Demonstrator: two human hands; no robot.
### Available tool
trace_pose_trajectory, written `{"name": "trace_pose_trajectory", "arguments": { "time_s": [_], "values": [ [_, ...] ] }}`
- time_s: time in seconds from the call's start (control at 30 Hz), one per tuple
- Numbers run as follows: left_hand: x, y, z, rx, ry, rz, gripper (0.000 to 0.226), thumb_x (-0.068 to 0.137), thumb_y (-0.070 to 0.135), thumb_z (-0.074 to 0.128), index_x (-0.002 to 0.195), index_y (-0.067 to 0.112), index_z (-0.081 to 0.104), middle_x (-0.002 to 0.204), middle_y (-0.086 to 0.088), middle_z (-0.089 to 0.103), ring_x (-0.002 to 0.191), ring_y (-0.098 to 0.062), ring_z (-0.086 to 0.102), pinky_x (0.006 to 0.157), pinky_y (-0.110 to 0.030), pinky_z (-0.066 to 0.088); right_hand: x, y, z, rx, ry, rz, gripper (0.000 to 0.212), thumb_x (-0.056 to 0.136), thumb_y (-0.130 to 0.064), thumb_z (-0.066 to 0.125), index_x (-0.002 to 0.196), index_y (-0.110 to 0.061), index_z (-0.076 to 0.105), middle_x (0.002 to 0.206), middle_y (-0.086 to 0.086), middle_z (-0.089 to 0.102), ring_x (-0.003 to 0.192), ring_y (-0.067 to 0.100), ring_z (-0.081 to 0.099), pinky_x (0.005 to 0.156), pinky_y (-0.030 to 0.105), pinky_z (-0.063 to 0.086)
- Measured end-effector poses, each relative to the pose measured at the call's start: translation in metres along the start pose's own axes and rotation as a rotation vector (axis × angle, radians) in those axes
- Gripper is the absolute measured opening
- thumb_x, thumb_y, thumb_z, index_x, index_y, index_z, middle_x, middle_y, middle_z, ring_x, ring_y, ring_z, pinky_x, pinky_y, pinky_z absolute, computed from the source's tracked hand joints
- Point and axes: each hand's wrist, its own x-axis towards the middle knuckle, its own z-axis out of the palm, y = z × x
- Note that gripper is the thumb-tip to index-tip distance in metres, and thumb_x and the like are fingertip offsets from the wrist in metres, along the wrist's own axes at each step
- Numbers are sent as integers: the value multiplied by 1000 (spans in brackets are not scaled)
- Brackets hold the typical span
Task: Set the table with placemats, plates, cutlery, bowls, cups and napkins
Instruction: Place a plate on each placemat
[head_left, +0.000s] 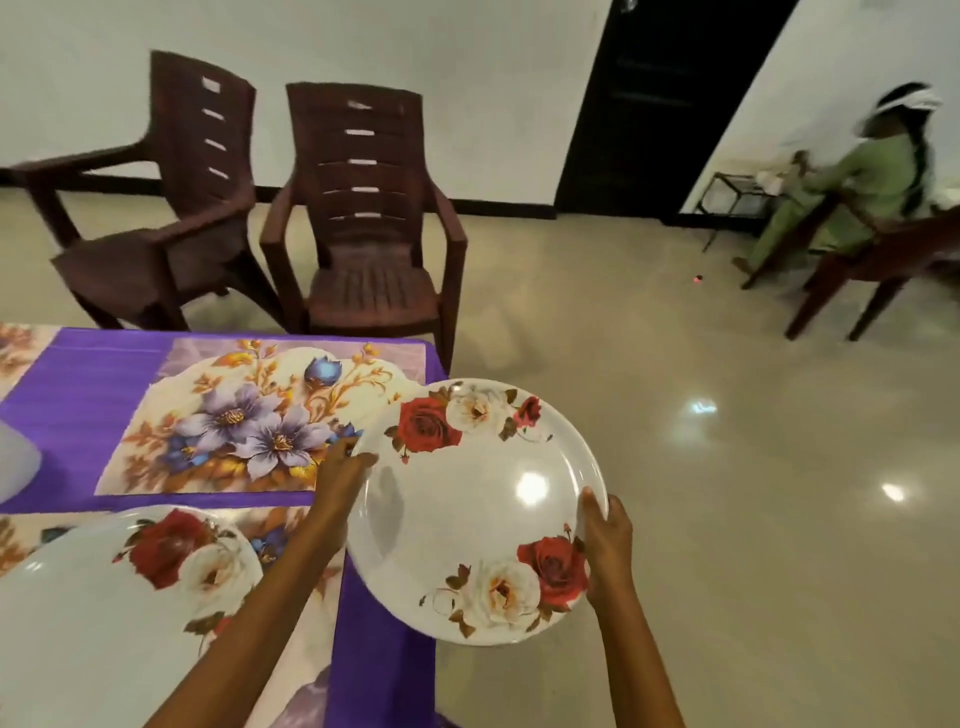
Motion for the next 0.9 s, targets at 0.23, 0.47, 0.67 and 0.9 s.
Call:
{"name": "trace_pose_trajectory", "arguments": {
  "time_s": [0.23,0.47,0.67,0.9],
  "values": [
    [15,17,-6,-259,-26,-82,36,96,35,46,127,17,50,122,-5,53,114,-25,51,103,-46,41,49,-10,27,54,-115,-17,23,96,-25,53,114,-11,56,104,14,63,90,31,64,74,41,55],
    [42,19,-13,-29,248,-36,17,97,5,45,102,-1,60,99,-5,58,79,-18,53,91,-32,44,96,-26,72,-39,-177,-7,38,93,-28,58,124,-7,53,121,19,57,107,40,57,91,57,49],
    [49,-1,-4,81,407,8,32,87,28,52,114,16,64,110,0,65,98,-21,61,92,-35,47,181,-40,134,-163,-391,-51,21,93,-19,58,106,-4,56,107,23,59,92,35,56,77,45,53],
    [68,12,16,108,829,-109,24,82,15,65,106,13,71,94,-5,70,81,-18,60,67,-26,38,219,-87,205,-183,-696,-82,22,97,-22,50,114,-6,52,105,15,57,90,29,55,75,36,47]
  ]
}}
